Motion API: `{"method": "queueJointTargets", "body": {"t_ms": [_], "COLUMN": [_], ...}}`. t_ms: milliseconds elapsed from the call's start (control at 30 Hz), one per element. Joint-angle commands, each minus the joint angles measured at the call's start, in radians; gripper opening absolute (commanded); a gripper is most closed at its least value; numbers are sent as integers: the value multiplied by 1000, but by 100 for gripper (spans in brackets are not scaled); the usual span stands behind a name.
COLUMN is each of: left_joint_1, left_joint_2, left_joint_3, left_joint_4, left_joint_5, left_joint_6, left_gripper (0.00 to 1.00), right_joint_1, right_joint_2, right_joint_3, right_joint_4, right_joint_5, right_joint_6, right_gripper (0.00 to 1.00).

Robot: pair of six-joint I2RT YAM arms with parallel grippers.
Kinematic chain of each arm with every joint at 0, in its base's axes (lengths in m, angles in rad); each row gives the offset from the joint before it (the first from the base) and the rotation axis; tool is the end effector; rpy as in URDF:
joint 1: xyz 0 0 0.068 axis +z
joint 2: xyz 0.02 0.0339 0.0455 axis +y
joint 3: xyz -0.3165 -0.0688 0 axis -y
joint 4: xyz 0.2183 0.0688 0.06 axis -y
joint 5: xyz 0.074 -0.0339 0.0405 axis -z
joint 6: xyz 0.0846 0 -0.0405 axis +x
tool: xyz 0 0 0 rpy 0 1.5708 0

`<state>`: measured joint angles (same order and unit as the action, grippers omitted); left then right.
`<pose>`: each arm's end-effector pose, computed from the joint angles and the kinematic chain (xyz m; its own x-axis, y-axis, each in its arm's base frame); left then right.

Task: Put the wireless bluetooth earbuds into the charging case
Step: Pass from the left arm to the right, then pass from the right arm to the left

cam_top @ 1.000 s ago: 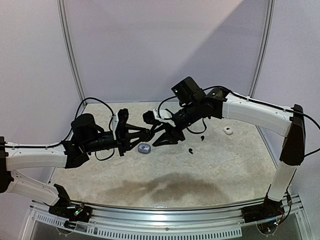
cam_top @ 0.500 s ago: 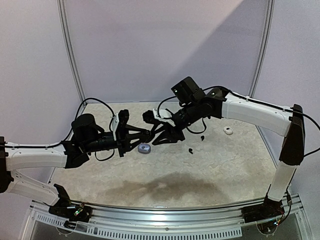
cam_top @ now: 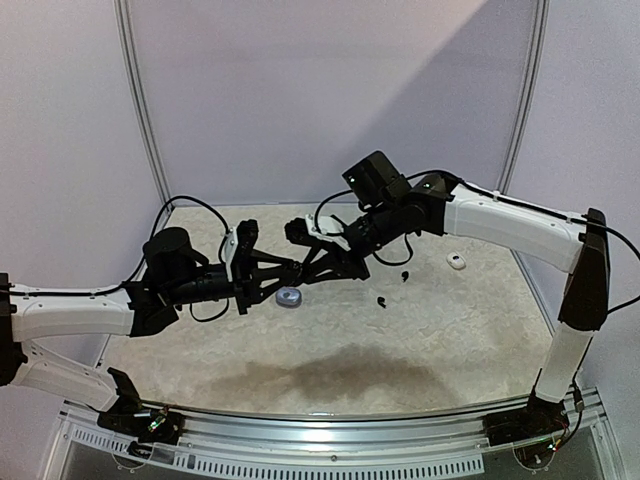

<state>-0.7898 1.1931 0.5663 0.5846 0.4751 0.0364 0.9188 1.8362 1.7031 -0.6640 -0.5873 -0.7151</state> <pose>0.1586 -0.2150 0.3219 0.0050 0.0409 -0.9992 0.9537 0.3001 0.0171 0.2226 0.3689 0.3461 0.2602 -0.5587 -0.7875 -0.9616 -0.2238 -0.1589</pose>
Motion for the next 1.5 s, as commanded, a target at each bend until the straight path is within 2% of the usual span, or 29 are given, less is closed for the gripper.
{"method": "queueJointTargets", "body": {"t_ms": [0, 100, 133, 167, 200, 233, 267, 300, 467, 600, 667, 833, 967, 1033, 1133, 1300, 1467], "left_joint_1": [-2, -2, -2, -2, -2, -2, -2, -2, 6, 30, 45, 62, 64, 64, 61, 55, 50], "left_joint_2": [4, 5, 4, 2, 0, -1, -5, -9, -42, -92, -109, -77, -42, -31, -23, -15, 7], "left_joint_3": [20, 19, 15, 10, 4, -3, -9, -16, -40, -58, -66, -44, -11, -3, 18, 74, 103], "left_joint_4": [-24, -21, -15, -1, 14, 30, 43, 56, 86, 94, 101, 160, 200, 203, 217, 214, 234], "left_joint_5": [14, 13, 8, 2, -9, -21, -35, -47, -79, -95, -79, -43, 1, 6, 5, -15, 11], "left_joint_6": [-11, -14, -17, -19, -24, -32, -32, -33, -33, -33, -68, -142, -174, -197, -207, -243, -263], "left_gripper": [0, 0, 3, 21, 52, 78, 96, 98, 99, 99, 99, 99, 99, 95, 85, 70, 65], "right_joint_1": [1, 0, 1, 1, 1, -1, -4, -7, -31, -76, -91, -95, -95, -95, -94, -94, -94], "right_joint_2": [-9, -9, -9, -9, -9, -11, -12, -15, -41, -83, -114, -191, -181, -181, -179, -176, -171], "right_joint_3": [42, 43, 41, 40, 37, 33, 27, 19, -29, -111, -187, -394, -425, -455, -462, -467, -454], "right_joint_4": [-29, -39, -39, -40, -38, -29, -16, -3, 105, 280, 430, 977, 1159, 1266, 1305, 1306, 1293], "right_joint_5": [-31, -35, -35, -36, -35, -34, -34, -36, -47, -71, -86, -107, -129, -153, -169, -221, -296], "right_joint_6": [-14, -25, -26, -26, -25, -21, -13, -7, 57, 191, 268, 533, 646, 699, 791, 795, 802], "right_gripper": [14, 9, 7, 5, 5, 4, 4, 3, 3, 3, 4, 5, 5, 5, 5, 5, 5]}}
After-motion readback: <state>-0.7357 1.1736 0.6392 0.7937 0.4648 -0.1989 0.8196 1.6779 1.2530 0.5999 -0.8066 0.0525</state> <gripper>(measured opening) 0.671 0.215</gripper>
